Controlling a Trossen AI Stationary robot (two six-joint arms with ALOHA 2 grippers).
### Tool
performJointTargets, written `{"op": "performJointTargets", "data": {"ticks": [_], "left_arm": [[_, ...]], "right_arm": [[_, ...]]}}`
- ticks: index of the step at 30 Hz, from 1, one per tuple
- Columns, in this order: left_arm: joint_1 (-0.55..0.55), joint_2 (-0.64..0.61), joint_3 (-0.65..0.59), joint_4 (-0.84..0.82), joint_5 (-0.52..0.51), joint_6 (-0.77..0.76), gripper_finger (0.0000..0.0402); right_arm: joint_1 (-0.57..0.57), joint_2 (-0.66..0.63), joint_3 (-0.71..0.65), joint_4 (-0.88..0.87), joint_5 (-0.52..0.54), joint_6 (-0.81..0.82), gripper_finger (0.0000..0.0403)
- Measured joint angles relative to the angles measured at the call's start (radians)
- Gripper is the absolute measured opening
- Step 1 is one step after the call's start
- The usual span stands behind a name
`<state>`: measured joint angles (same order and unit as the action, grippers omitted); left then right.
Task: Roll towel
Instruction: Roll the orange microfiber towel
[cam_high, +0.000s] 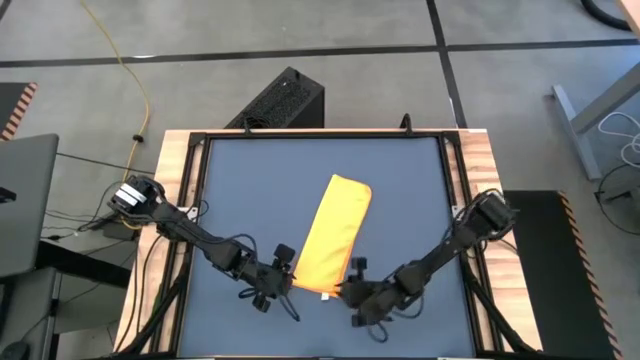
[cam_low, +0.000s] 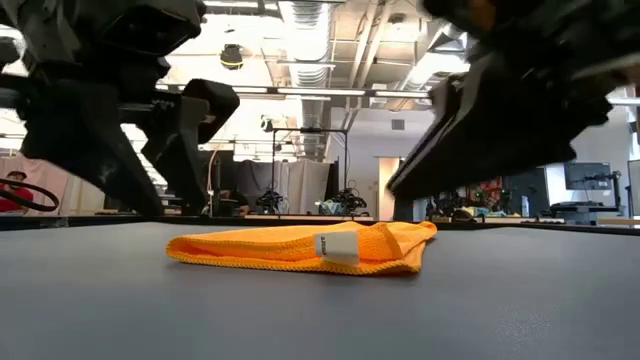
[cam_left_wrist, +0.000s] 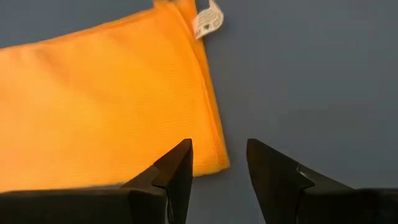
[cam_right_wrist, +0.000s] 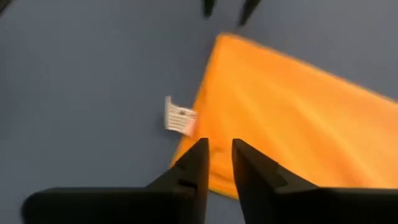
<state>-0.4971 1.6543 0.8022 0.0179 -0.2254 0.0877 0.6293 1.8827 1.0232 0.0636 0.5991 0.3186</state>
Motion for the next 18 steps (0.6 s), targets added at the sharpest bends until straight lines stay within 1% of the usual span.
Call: {"op": "performJointTargets", "data": {"ticks": [2, 6, 10, 13, 18], "left_arm": [[-0.006, 0.000, -0.016, 0.027, -0.021, 0.001, 0.0141], [-0.007, 0.000, -0.023, 0.042, -0.015, -0.001, 0.0141], [-0.007, 0.000, -0.023, 0.053, -0.015, -0.006, 0.0141], [-0.005, 0.000, -0.023, 0.056, -0.018, -0.005, 0.0141], [-0.005, 0.000, -0.023, 0.055, -0.018, -0.002, 0.0141]], "right_arm": [[-0.005, 0.046, 0.075, -0.111, -0.016, 0.010, 0.0124], [-0.007, 0.110, 0.208, -0.291, -0.025, 0.013, 0.0173], [-0.019, 0.133, 0.257, -0.345, -0.040, 0.018, 0.0207], [-0.026, 0.133, 0.257, -0.352, -0.055, 0.022, 0.0217], [-0.044, 0.133, 0.256, -0.348, -0.055, 0.027, 0.0216]]}}
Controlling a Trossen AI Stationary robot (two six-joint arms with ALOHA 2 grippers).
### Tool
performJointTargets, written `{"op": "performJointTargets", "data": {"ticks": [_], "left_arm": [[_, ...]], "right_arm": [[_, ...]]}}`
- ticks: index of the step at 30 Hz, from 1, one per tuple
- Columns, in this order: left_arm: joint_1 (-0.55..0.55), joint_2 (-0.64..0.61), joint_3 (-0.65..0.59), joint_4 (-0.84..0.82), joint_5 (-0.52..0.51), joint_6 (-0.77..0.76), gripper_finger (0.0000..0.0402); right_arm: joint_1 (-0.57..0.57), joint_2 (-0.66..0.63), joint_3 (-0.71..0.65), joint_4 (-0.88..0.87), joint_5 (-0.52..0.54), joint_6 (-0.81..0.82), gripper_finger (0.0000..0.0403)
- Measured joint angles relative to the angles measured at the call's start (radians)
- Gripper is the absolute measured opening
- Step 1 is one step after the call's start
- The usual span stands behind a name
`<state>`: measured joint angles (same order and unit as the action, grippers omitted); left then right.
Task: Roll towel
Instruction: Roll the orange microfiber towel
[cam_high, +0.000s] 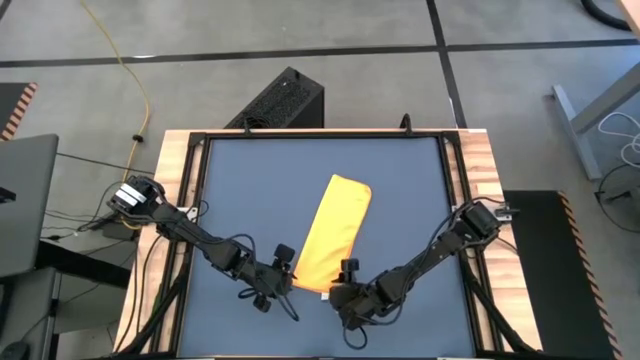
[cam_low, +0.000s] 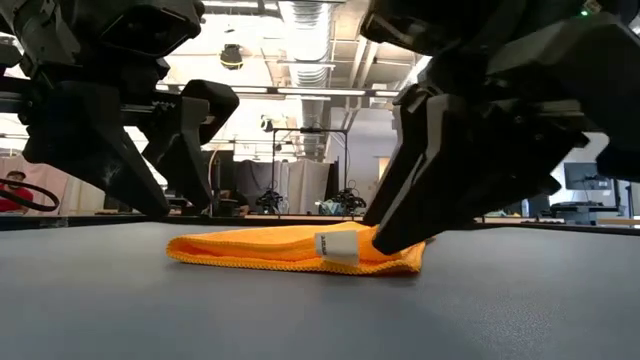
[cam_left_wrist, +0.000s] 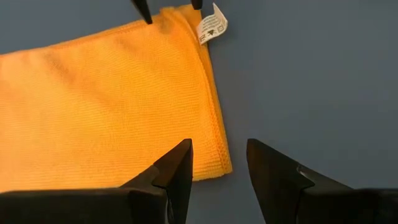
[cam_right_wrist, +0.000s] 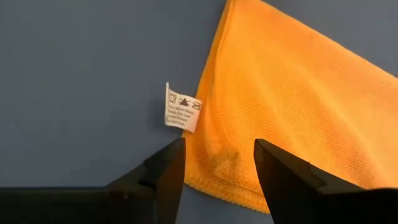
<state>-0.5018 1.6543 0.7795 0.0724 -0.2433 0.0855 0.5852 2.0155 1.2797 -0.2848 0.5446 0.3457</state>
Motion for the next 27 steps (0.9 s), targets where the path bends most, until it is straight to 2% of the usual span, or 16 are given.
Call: {"op": "performJointTargets", "data": {"ticks": [5, 8, 13, 17, 23, 27], "left_arm": [[0.000, 0.000, 0.000, -0.006, 0.000, -0.005, 0.0141], [0.000, 0.000, 0.000, -0.006, 0.000, -0.007, 0.0141], [0.000, 0.000, 0.000, -0.007, 0.000, -0.007, 0.0141], [0.000, 0.000, 0.000, -0.011, 0.001, -0.014, 0.0141], [0.000, 0.000, 0.000, -0.014, 0.001, -0.041, 0.0141], [0.000, 0.000, 0.000, -0.014, 0.001, -0.046, 0.0141]], "right_arm": [[-0.032, 0.000, 0.000, 0.001, -0.046, 0.023, 0.0200], [-0.041, 0.000, 0.000, 0.005, -0.052, 0.023, 0.0176], [-0.038, 0.000, 0.000, 0.000, -0.131, 0.020, 0.0093], [-0.031, 0.000, 0.000, 0.000, -0.151, -0.007, 0.0018], [-0.029, 0.000, -0.001, -0.012, -0.151, 0.018, 0.0026], [-0.029, 0.000, -0.001, -0.034, -0.151, 0.020, 0.0014]]}}
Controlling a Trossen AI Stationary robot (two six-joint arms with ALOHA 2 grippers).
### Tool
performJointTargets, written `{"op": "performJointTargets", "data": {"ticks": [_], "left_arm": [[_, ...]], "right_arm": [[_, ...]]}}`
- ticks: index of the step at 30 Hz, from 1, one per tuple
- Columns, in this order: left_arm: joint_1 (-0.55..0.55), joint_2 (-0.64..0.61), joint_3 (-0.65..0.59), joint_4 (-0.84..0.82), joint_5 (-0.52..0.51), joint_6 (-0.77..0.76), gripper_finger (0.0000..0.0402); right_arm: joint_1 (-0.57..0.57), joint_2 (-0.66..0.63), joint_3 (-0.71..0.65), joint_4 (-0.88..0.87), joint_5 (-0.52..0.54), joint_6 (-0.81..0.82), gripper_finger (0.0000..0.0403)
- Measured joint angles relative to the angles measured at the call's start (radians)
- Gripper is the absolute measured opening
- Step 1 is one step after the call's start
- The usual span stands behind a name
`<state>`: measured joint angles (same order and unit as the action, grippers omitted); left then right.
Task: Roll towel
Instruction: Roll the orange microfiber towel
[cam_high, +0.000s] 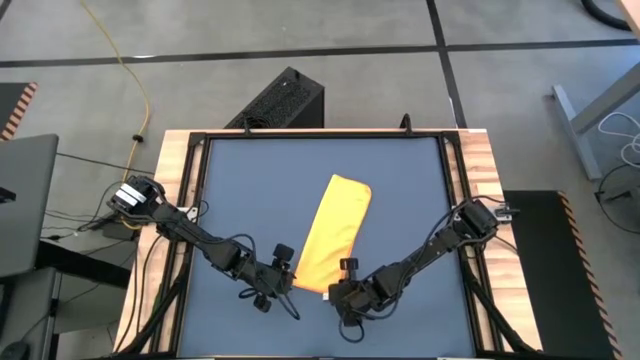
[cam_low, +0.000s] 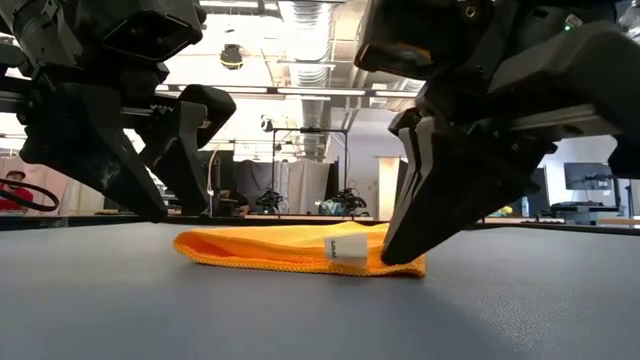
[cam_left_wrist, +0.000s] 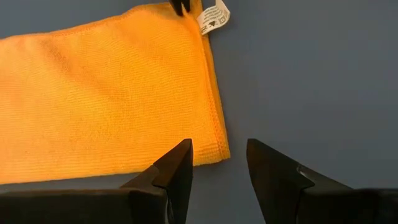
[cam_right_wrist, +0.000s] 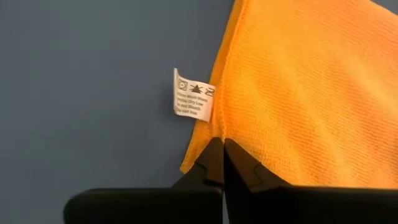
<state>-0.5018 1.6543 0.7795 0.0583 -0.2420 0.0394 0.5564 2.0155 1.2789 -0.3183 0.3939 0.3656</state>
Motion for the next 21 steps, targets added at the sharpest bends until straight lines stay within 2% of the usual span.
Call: {"op": "performJointTargets", "data": {"ticks": [6, 13, 21], "left_arm": [[0.000, 0.000, 0.000, 0.000, 0.000, -0.015, 0.0141], [0.000, 0.000, 0.000, 0.002, 0.000, -0.025, 0.0141], [0.000, 0.000, 0.000, 0.006, 0.000, -0.043, 0.0141]], "right_arm": [[0.000, 0.000, 0.015, -0.044, 0.022, -0.002, 0.0012], [-0.001, -0.002, 0.121, -0.178, 0.042, -0.026, 0.0012], [0.017, 0.000, 0.139, -0.249, -0.007, -0.003, 0.0012]]}}
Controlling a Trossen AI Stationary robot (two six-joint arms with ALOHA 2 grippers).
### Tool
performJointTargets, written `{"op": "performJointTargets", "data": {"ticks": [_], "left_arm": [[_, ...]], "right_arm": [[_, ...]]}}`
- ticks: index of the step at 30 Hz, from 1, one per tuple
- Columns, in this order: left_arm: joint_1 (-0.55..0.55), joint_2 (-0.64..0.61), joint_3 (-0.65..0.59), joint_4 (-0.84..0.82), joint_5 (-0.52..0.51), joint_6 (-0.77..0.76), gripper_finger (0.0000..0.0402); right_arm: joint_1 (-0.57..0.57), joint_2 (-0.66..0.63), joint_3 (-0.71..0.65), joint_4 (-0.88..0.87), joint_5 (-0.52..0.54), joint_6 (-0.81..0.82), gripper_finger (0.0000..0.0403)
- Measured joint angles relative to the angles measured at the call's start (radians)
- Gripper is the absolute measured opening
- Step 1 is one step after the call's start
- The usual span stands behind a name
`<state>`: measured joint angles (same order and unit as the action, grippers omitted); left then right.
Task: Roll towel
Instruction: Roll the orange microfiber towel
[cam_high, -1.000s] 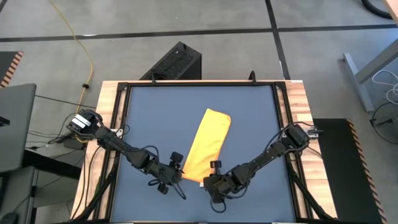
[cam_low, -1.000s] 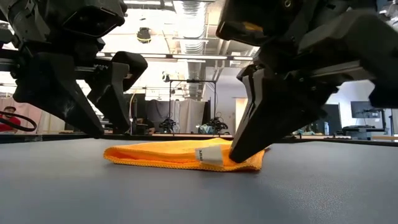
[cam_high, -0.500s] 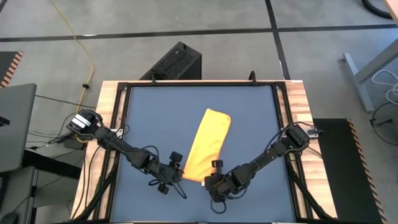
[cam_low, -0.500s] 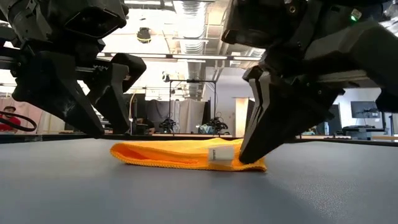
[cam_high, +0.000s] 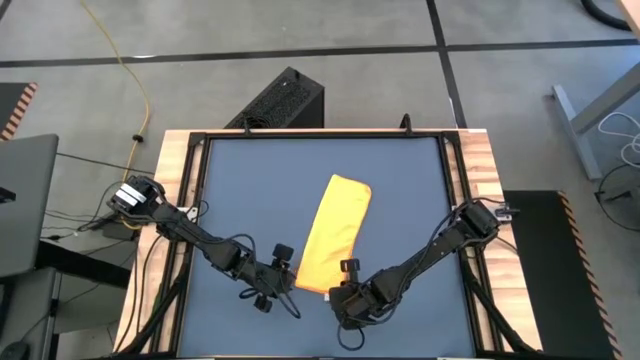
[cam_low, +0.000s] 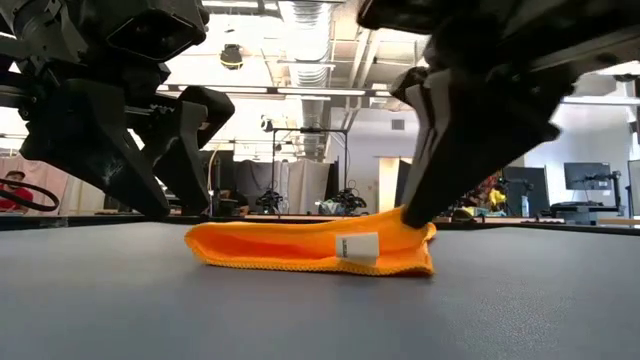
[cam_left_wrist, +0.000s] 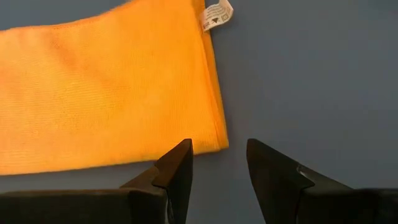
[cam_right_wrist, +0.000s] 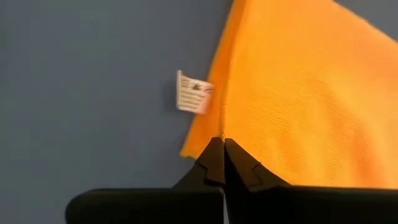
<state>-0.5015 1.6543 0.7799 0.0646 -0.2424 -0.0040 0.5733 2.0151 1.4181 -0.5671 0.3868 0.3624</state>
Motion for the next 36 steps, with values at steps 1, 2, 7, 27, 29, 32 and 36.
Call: {"op": "performJointTargets", "data": {"ticks": [1, 2, 7, 27, 29, 32, 36], "left_arm": [[0.000, 0.000, 0.000, 0.000, 0.000, 0.000, 0.0141], [0.000, 0.000, 0.000, 0.000, 0.000, 0.000, 0.0141], [0.000, 0.000, 0.000, 0.002, 0.000, 0.015, 0.0141], [0.000, 0.059, 0.002, 0.176, 0.063, 0.214, 0.0146], [0.000, 0.107, 0.002, 0.206, 0.071, 0.243, 0.0148], [0.000, 0.153, 0.001, 0.230, 0.021, 0.278, 0.0149], [0.004, 0.162, 0.003, 0.225, -0.024, 0.277, 0.0149]], "right_arm": [[0.004, 0.000, 0.000, 0.001, -0.008, 0.009, 0.0012], [0.007, 0.000, 0.000, 0.003, -0.017, 0.017, 0.0012], [0.021, 0.000, -0.001, 0.003, -0.019, 0.031, 0.0013], [0.043, 0.003, -0.082, 0.117, -0.083, 0.055, 0.0105], [0.043, 0.003, -0.082, 0.119, -0.083, 0.056, 0.0111], [0.042, 0.003, -0.082, 0.119, -0.082, 0.056, 0.0115], [0.042, 0.003, -0.082, 0.118, -0.081, 0.057, 0.0116]]}}
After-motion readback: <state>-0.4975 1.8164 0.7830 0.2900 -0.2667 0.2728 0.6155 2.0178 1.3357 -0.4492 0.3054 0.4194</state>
